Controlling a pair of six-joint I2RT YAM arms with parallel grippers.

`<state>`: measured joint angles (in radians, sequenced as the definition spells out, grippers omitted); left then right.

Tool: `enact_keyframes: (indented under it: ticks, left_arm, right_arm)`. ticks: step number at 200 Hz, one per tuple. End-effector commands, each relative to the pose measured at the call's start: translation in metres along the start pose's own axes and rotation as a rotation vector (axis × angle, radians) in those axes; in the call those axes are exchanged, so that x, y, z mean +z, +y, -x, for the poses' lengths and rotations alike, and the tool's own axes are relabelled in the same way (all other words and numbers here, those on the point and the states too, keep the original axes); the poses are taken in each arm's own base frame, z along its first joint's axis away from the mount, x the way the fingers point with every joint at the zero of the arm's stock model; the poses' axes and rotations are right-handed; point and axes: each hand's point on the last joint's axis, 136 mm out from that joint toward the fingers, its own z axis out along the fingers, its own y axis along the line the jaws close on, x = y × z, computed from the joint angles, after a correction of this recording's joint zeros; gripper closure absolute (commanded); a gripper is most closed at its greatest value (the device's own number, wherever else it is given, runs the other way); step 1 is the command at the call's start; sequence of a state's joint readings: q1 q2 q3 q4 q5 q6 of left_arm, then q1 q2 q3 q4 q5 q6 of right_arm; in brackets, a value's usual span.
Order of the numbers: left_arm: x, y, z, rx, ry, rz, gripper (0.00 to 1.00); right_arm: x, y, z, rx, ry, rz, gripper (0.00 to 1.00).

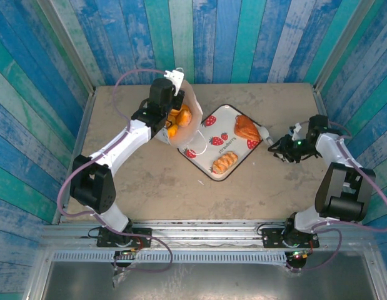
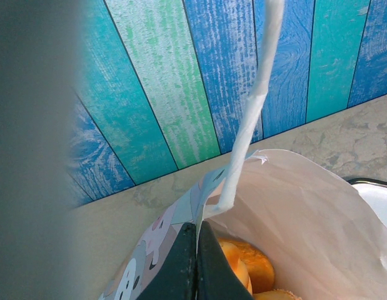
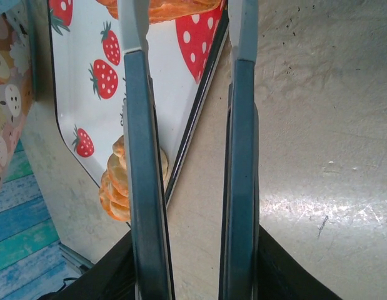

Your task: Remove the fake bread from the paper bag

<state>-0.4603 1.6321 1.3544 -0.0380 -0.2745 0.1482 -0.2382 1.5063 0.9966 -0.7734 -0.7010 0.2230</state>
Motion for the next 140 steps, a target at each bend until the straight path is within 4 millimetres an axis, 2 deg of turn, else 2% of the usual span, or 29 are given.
enact_keyframes:
  ticks: [1, 61, 103, 140]
  left_arm:
    - [-0.01, 0.007, 0.021, -0.029, -0.066, 0.016, 1.0]
    - [-0.01, 0.007, 0.022, -0.03, -0.07, 0.017, 1.0]
    - [-0.009, 0.007, 0.019, -0.029, -0.065, 0.017, 1.0]
    - [-0.009, 0.007, 0.019, -0.028, -0.065, 0.018, 1.0]
  right_arm:
    - [-0.018, 0.014, 0.002, -0.033, -0.039, 0.011, 0.63]
    - [-0.017, 0.025, -0.022, -0.027, -0.037, 0.054, 0.74]
    - [0.001, 0.032, -0.037, -0.05, 0.012, 0.051, 0.75]
    - [0.017, 0.034, -0.036, -0.055, 0.048, 0.047, 0.75]
